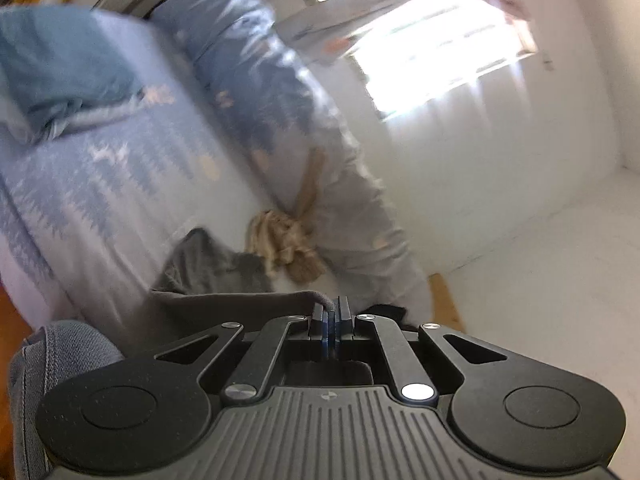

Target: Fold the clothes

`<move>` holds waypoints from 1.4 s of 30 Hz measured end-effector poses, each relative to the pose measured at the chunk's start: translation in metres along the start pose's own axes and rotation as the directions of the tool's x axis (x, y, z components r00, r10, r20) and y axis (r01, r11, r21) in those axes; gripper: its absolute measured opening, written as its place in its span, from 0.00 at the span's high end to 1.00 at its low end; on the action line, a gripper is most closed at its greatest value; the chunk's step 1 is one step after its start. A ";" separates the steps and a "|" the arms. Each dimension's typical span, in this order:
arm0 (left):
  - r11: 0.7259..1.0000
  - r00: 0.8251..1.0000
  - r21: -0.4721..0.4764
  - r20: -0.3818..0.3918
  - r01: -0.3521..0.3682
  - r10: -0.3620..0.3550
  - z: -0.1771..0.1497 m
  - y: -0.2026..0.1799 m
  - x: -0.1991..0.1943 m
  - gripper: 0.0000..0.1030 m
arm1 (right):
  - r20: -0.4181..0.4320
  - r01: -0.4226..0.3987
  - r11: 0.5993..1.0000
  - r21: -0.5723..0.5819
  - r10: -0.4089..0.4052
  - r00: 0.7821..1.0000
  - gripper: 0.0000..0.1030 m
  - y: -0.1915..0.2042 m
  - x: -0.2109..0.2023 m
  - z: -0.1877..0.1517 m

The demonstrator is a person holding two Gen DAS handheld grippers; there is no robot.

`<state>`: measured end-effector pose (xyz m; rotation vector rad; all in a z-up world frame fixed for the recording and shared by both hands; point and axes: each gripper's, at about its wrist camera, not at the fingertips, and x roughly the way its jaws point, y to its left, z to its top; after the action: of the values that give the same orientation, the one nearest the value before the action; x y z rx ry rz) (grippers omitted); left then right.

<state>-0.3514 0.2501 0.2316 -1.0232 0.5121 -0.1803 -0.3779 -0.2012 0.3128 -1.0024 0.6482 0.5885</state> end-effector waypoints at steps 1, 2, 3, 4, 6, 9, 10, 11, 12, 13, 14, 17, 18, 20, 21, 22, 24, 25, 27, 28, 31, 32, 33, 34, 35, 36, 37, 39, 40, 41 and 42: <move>1.000 1.000 -0.015 -0.010 -0.022 0.022 0.005 0.004 0.014 0.94 | 0.001 -0.008 1.000 0.009 0.008 1.000 0.97 -0.006 0.011 0.000; 0.999 0.999 -0.030 -0.021 -0.044 0.043 0.010 0.008 0.028 0.94 | 0.000 -0.019 1.000 0.025 0.019 1.000 0.96 -0.014 0.025 0.002; 0.997 0.997 -0.047 -0.026 -0.068 0.067 0.015 0.011 0.040 0.94 | 0.000 -0.023 0.999 0.034 0.023 1.000 0.96 -0.020 0.037 0.002; 0.994 0.995 -0.065 -0.027 -0.093 0.091 0.020 0.014 0.051 0.94 | 0.000 -0.028 0.999 0.045 0.028 1.000 0.96 -0.027 0.049 0.003; 0.987 0.991 -0.093 -0.029 -0.132 0.130 0.033 0.019 0.077 0.94 | -0.008 -0.038 0.997 0.074 0.039 0.999 0.96 -0.045 0.077 0.006; 0.978 0.984 -0.111 -0.017 -0.176 0.175 0.054 0.026 0.118 0.94 | -0.019 -0.044 0.992 0.116 0.046 0.999 0.96 -0.073 0.122 0.011; 0.975 0.982 -0.113 -0.018 -0.189 0.189 0.060 0.028 0.130 0.94 | -0.022 -0.045 0.991 0.128 0.048 0.999 0.96 -0.081 0.136 0.013; 0.972 0.979 -0.114 -0.022 -0.204 0.203 0.068 0.031 0.147 0.94 | -0.025 -0.045 0.989 0.138 0.049 0.999 0.96 -0.093 0.154 0.016; 0.969 0.976 -0.114 -0.025 -0.219 0.218 0.074 0.033 0.163 0.94 | -0.032 -0.049 0.988 0.144 0.055 0.998 0.96 -0.100 0.169 0.018; 0.965 0.972 -0.113 -0.028 -0.235 0.233 0.080 0.035 0.180 0.94 | -0.040 -0.054 0.987 0.151 0.060 0.997 0.96 -0.108 0.185 0.020; 0.962 0.968 -0.110 -0.034 -0.251 0.249 0.084 0.038 0.196 0.94 | -0.051 -0.056 0.986 0.157 0.065 0.997 0.96 -0.118 0.203 0.023; 0.948 0.953 -0.098 -0.053 -0.301 0.297 0.096 0.048 0.245 0.94 | -0.086 -0.063 0.983 0.174 0.079 0.993 0.96 -0.143 0.261 0.027; 0.941 0.945 -0.094 -0.063 -0.326 0.321 0.099 0.054 0.262 0.94 | -0.100 -0.067 0.981 0.181 0.087 0.991 0.96 -0.150 0.280 0.028; 0.921 0.923 -0.086 -0.086 -0.381 0.374 0.103 0.067 0.296 0.94 | -0.125 -0.074 0.977 0.202 0.101 0.987 0.96 -0.162 0.321 0.028; 0.909 0.911 -0.081 -0.094 -0.409 0.402 0.105 0.075 0.312 0.94 | -0.138 -0.084 0.974 0.211 0.115 0.984 0.96 -0.167 0.339 0.027; 0.897 0.898 -0.078 -0.100 -0.435 0.427 0.106 0.083 0.327 0.94 | -0.147 -0.091 0.971 0.222 0.125 0.981 0.96 -0.171 0.358 0.026; 0.881 0.884 -0.087 -0.106 -0.464 0.455 0.108 0.096 0.350 0.94 | -0.167 -0.102 0.964 0.246 0.146 0.975 0.96 -0.179 0.395 0.022; 0.877 0.880 -0.093 -0.105 -0.472 0.463 0.109 0.102 0.360 0.94 | -0.171 -0.108 0.959 0.262 0.156 0.973 0.96 -0.183 0.413 0.020; 0.881 0.884 -0.092 -0.104 -0.465 0.456 0.113 0.111 0.379 0.94 | -0.181 -0.124 0.944 0.305 0.185 0.966 0.96 -0.189 0.439 0.015; 0.884 0.887 -0.086 -0.107 -0.459 0.450 0.114 0.115 0.386 0.94 | -0.188 -0.134 0.934 0.330 0.204 0.961 0.94 -0.193 0.452 0.011; 0.910 0.910 -0.060 -0.098 -0.410 0.403 0.116 0.124 0.399 0.90 | -0.159 -0.136 0.871 0.472 0.236 0.959 0.79 -0.210 0.478 -0.006; 0.919 0.918 -0.053 -0.088 -0.391 0.386 0.115 0.127 0.400 0.84 | -0.133 -0.128 0.834 0.537 0.233 0.963 0.72 -0.217 0.482 -0.015; 0.930 0.930 -0.057 -0.073 -0.364 0.359 0.115 0.130 0.400 0.83 | -0.116 -0.111 0.801 0.588 0.219 0.969 0.68 -0.223 0.483 -0.023; 0.942 0.944 -0.067 -0.050 -0.330 0.327 0.115 0.135 0.396 0.80 | -0.107 -0.077 0.770 0.634 0.186 0.977 0.66 -0.226 0.484 -0.033; 0.951 0.954 -0.079 -0.017 -0.299 0.299 0.116 0.139 0.390 0.77 | -0.108 -0.015 0.738 0.675 0.119 0.987 0.65 -0.228 0.481 -0.042; 0.957 0.959 -0.093 0.041 -0.276 0.280 0.117 0.144 0.382 0.76 | -0.113 0.045 0.698 0.714 0.052 0.992 0.65 -0.230 0.478 -0.052; 0.960 0.955 -0.099 0.110 -0.263 0.274 0.118 0.148 0.371 0.73 | -0.121 0.102 0.652 0.752 -0.016 0.993 0.64 -0.232 0.475 -0.061; 0.959 0.938 -0.112 0.207 -0.259 0.277 0.114 0.152 0.349 0.71 | -0.139 0.202 0.522 0.829 -0.158 0.978 0.62 -0.231 0.460 -0.079; 0.959 0.934 -0.103 0.222 -0.265 0.281 0.111 0.152 0.342 0.66 | -0.153 0.234 0.470 0.851 -0.205 0.967 0.55 -0.228 0.453 -0.086; 0.958 0.932 -0.085 0.223 -0.274 0.286 0.107 0.151 0.336 0.60 | -0.146 0.221 0.446 0.867 -0.196 0.970 0.53 -0.224 0.449 -0.090; 0.957 0.930 -0.068 0.224 -0.283 0.292 0.103 0.149 0.330 0.58 | -0.122 0.195 0.447 0.873 -0.187 0.975 0.51 -0.216 0.445 -0.089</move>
<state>-0.0283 0.2823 0.0408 -0.9756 0.4462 0.2092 0.0537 -0.3048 0.0770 -0.0536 0.7093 -0.0256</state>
